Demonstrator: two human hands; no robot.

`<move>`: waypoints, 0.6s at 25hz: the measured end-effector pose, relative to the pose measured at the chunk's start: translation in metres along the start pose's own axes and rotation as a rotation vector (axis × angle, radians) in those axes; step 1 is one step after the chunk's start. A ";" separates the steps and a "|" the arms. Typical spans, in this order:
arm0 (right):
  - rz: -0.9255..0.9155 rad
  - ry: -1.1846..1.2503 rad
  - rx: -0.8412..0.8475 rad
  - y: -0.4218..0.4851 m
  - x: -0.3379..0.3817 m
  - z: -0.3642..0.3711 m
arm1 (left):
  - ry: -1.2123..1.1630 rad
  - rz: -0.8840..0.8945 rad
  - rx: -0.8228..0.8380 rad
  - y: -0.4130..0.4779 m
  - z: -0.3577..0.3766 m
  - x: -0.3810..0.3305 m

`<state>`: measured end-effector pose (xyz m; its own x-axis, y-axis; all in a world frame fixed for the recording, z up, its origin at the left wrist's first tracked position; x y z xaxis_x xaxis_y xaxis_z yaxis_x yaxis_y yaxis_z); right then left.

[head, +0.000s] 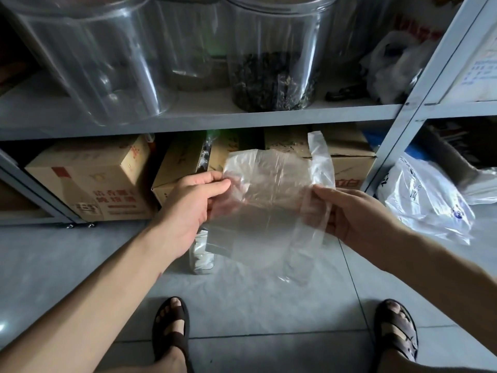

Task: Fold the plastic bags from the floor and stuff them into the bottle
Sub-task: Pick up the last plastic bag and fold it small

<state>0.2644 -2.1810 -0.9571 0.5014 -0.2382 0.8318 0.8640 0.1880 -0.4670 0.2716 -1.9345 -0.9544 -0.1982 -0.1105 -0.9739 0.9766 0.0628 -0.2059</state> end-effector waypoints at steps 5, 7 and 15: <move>-0.056 -0.035 -0.044 0.000 0.003 -0.005 | 0.016 -0.026 -0.006 -0.001 0.001 0.000; -0.062 -0.045 -0.027 0.000 0.003 -0.004 | -0.011 -0.009 -0.004 -0.004 0.004 -0.005; -0.182 -0.219 -0.053 0.000 0.003 -0.004 | -0.059 0.001 -0.017 -0.006 0.002 -0.009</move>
<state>0.2665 -2.1852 -0.9553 0.3207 -0.0508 0.9458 0.9431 0.1098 -0.3139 0.2677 -1.9360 -0.9443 -0.1915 -0.1682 -0.9670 0.9751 0.0798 -0.2070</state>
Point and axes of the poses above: each hand's wrist, its own y-axis towards the middle knuckle, its own z-axis out of the palm, x = y × z, the point moved 4 cm from there along y, towards the middle knuckle, and after that the axes turned 4 degrees about z, right-handed, at the moved point
